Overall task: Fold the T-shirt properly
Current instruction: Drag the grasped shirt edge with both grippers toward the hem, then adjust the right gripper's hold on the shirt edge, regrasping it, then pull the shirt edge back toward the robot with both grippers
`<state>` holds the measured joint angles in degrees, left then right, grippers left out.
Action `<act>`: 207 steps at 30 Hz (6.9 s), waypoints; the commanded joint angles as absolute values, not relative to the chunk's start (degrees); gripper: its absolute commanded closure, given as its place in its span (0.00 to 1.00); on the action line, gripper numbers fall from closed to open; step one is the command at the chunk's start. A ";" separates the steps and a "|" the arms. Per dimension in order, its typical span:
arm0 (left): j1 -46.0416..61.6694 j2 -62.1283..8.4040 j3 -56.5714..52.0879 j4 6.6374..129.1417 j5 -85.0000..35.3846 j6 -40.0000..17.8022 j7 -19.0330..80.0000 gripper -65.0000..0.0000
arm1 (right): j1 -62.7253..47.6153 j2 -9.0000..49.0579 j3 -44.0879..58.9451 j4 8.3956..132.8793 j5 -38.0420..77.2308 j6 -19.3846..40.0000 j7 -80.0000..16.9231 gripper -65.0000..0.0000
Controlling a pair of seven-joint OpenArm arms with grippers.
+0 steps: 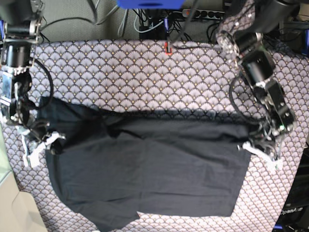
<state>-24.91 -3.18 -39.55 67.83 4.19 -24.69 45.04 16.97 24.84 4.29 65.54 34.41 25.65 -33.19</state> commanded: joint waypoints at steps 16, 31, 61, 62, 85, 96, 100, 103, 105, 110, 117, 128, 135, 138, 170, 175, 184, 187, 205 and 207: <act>-29.32 -5.14 -39.34 66.86 3.47 -24.84 40.40 1.00 | 26.15 23.25 -1.45 60.79 26.42 25.89 -31.60 1.00; -30.37 -5.14 -39.34 62.99 3.47 -24.84 38.11 1.00 | 31.08 21.41 -1.54 54.81 18.42 25.89 -29.49 1.00; -26.15 -6.20 -39.52 72.22 2.86 -24.92 38.73 0.63 | 21.85 18.68 2.86 65.63 18.07 32.48 -32.84 0.71; -24.84 -5.67 -39.43 73.71 2.77 -24.92 38.73 0.63 | 19.03 18.59 2.77 69.85 18.07 32.48 -32.84 0.74; -18.77 -4.44 -39.78 77.05 2.86 -25.27 38.20 0.63 | 6.37 12.97 -8.22 84.79 17.80 32.13 -32.84 0.97; -17.89 -4.44 -39.78 77.05 2.86 -25.27 38.29 0.63 | 12.88 12.53 -9.01 72.13 17.80 32.13 -29.58 0.97; -17.89 -4.53 -39.78 77.05 3.03 -25.27 38.20 0.63 | 15.43 12.53 -9.01 67.38 17.80 32.22 -29.05 0.97; -17.89 -4.53 -39.78 77.05 3.12 -25.27 38.20 0.63 | 15.60 13.14 -9.01 65.01 17.80 32.22 -26.24 0.97; -17.89 -4.53 -39.78 77.05 3.21 -25.27 38.20 0.63 | 16.13 13.58 -9.01 63.78 17.80 32.22 -24.22 0.97; -17.89 -4.53 -39.78 77.14 3.38 -25.36 38.73 0.63 | 23.16 13.32 -8.92 55.52 11.82 32.13 -19.38 0.97; -16.31 -4.53 -39.78 78.29 3.38 -25.36 38.81 0.63 | 32.84 9.19 -8.40 49.89 -3.03 30.64 -14.73 0.97; -14.55 -4.44 -39.43 83.47 3.03 -25.36 38.81 0.62 | 27.38 11.12 -7.78 70.02 -7.60 29.14 -23.96 0.97; -14.64 -4.53 -39.43 82.95 2.86 -25.45 38.29 0.62 | 17.36 13.93 1.63 81.10 -7.43 29.23 -27.82 0.95; -14.64 -4.44 -39.78 82.95 2.86 -25.45 38.29 0.62 | 14.90 14.29 7.69 81.89 -7.34 31.69 -27.91 0.86; -13.93 -4.35 -43.56 81.19 2.86 -25.54 38.11 0.47 | 8.57 6.46 39.16 76.26 -7.34 40.00 -31.69 0.45; -13.58 -4.53 -43.56 81.19 2.86 -25.54 38.11 0.47 | 8.92 6.81 36.79 74.42 -7.34 40.00 -31.52 0.45; -13.58 -4.53 -43.56 81.01 2.86 -25.54 38.11 0.47 | 12.35 8.92 36.88 65.10 -7.60 40.00 -26.95 0.46; -14.02 -4.53 -43.56 80.48 2.86 -25.36 38.11 0.47 | 12.62 8.92 36.97 65.27 -7.60 40.00 -26.95 0.47; -17.27 -4.53 -43.65 63.69 3.38 -24.92 26.77 0.47 | 12.18 8.75 36.62 64.84 -7.69 40.00 -27.21 0.89; -17.27 -4.53 -43.65 61.67 3.38 -24.92 25.27 0.47 | 12.09 8.84 36.62 64.84 -7.69 40.00 -27.21 0.87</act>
<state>-15.90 -3.84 -43.72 60.73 4.12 -24.71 26.68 11.66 8.21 36.67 64.42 -7.25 39.79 -26.46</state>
